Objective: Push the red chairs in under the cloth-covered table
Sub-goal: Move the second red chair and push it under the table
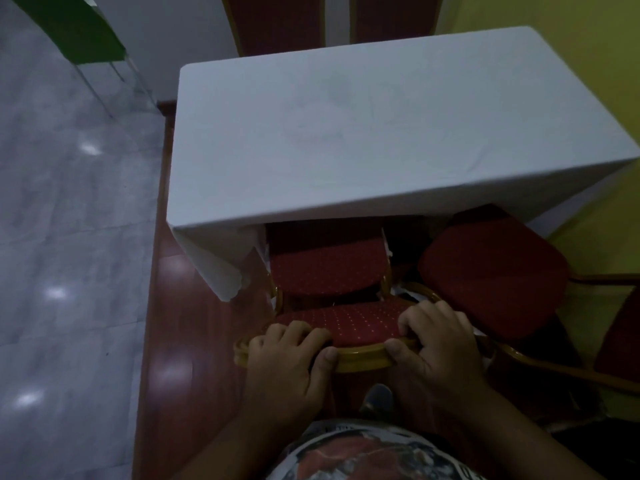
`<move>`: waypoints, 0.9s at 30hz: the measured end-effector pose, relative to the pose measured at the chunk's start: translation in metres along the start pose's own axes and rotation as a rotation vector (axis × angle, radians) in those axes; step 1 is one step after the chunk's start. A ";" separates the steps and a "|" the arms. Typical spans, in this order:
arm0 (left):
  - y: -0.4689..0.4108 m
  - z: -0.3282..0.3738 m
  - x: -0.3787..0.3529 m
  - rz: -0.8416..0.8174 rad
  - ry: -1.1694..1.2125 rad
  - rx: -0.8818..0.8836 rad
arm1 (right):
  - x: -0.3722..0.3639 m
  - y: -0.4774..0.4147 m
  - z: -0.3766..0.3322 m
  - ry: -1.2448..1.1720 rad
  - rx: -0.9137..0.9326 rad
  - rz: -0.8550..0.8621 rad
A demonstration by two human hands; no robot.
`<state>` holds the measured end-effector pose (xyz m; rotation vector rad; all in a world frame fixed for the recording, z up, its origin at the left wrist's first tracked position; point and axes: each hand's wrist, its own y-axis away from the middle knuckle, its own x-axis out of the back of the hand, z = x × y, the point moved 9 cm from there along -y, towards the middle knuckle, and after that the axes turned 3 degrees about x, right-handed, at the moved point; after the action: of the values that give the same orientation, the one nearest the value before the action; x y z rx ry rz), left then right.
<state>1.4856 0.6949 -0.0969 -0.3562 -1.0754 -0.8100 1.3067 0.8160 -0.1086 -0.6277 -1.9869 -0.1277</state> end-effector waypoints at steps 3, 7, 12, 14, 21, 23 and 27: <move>-0.002 -0.003 -0.001 -0.034 0.017 0.009 | 0.000 -0.003 -0.001 0.000 -0.005 -0.014; -0.010 0.013 0.003 -0.059 0.038 -0.007 | 0.004 -0.001 0.001 -0.047 0.015 -0.112; -0.020 0.118 -0.013 -0.042 0.034 -0.222 | 0.062 0.019 0.042 0.027 0.070 -0.087; -0.021 0.173 -0.035 -0.050 0.072 -0.296 | 0.103 0.038 0.082 0.076 0.074 -0.054; -0.031 0.377 -0.145 -0.112 0.141 -0.331 | 0.265 0.120 0.284 0.365 0.035 -0.109; -0.035 0.433 -0.169 -0.141 0.151 -0.347 | 0.310 0.140 0.336 0.444 0.023 -0.164; -0.051 0.526 -0.205 -0.201 0.170 -0.346 | 0.388 0.161 0.425 0.508 -0.023 -0.255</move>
<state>1.0652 1.0716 -0.0445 -0.4654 -0.8194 -1.1899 0.9048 1.2475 -0.0120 -0.3115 -1.5625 -0.4231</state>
